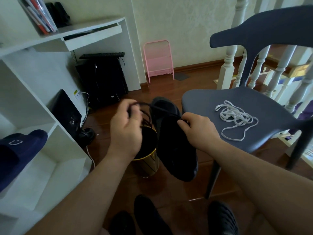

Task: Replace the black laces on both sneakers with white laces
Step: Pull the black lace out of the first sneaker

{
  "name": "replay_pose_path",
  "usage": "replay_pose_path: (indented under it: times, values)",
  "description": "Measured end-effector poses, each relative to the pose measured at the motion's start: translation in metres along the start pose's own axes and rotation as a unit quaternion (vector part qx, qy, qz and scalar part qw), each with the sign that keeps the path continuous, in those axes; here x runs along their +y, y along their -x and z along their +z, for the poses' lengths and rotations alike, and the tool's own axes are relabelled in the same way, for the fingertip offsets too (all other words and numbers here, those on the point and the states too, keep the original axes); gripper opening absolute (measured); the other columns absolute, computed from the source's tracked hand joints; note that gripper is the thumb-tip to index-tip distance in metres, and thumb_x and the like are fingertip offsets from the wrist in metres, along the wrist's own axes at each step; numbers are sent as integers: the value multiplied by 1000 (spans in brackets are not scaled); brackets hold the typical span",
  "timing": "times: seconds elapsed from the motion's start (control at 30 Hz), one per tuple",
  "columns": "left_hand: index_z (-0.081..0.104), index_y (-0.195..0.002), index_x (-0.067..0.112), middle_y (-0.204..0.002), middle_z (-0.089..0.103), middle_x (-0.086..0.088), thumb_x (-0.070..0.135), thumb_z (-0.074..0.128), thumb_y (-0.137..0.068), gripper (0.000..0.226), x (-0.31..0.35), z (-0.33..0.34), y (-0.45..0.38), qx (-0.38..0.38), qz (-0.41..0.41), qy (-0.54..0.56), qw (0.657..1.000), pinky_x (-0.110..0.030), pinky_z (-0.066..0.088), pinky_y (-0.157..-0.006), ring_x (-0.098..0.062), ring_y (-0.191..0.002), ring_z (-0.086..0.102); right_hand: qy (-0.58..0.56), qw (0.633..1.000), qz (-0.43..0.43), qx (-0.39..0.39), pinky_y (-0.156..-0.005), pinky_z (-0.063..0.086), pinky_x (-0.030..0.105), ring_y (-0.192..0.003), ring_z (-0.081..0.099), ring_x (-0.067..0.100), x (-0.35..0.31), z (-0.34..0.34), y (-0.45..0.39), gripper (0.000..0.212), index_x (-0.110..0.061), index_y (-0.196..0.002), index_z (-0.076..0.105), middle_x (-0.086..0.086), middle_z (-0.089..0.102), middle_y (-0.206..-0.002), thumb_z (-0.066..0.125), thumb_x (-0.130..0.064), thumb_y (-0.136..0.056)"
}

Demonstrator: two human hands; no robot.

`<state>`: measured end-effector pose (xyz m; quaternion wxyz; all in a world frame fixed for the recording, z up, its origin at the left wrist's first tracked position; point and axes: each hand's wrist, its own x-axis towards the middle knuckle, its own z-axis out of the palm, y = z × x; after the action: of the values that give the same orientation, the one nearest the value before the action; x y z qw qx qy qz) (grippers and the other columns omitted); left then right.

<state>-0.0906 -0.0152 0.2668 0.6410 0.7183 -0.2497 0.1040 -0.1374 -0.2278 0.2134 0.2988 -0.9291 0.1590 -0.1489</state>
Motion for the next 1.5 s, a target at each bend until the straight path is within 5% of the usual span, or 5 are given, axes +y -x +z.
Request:
replay_pose_path:
  times: [0.4, 0.6, 0.83, 1.17, 1.5]
  values:
    - [54, -98, 24, -88, 57, 3, 31, 40, -111, 20, 32, -20, -96, 145, -122, 118, 975, -26, 37, -52, -10, -63, 48, 47, 992, 42, -106, -60, 42, 36, -74, 59, 26, 11, -4, -11, 32, -21, -79, 56, 3, 61, -80, 56, -43, -103]
    - [49, -80, 23, -101, 74, -7, 36, 36, -113, 38, 22, 13, -139, 86, -365, 335, 864, -48, 47, -107, -33, -115, 70, 23, 990, -11, -140, -70, 52, 41, -82, 61, 28, 6, -8, -11, 33, -27, -73, 52, 0, 63, -83, 59, -47, -99]
    - [46, -79, 19, -46, 34, 9, 46, 69, -99, 40, -2, 53, -120, -53, -437, 147, 886, -20, 41, -55, -5, -36, 30, 19, 993, -55, -107, -71, 54, 40, -85, 61, 27, -6, -20, -6, 29, -30, -79, 56, -5, 63, -87, 57, -53, -97]
    - [64, -79, 23, -66, 56, 6, 48, 66, -100, 32, -1, 45, -86, -263, -205, -116, 936, -25, 41, -48, -14, -55, 53, 58, 996, -61, -33, -67, 41, 37, -94, 62, 35, -7, -31, -8, 23, -29, -100, 61, 2, 67, -98, 54, -51, -101]
    - [70, -106, 43, -111, 61, 16, 38, 75, -92, 15, -6, 36, -69, -282, 173, -500, 801, -39, 55, -77, -14, -103, 62, 43, 997, -59, -27, -63, 42, 36, -87, 61, 33, -17, -26, -1, 21, -30, -92, 58, 1, 62, -90, 55, -49, -100]
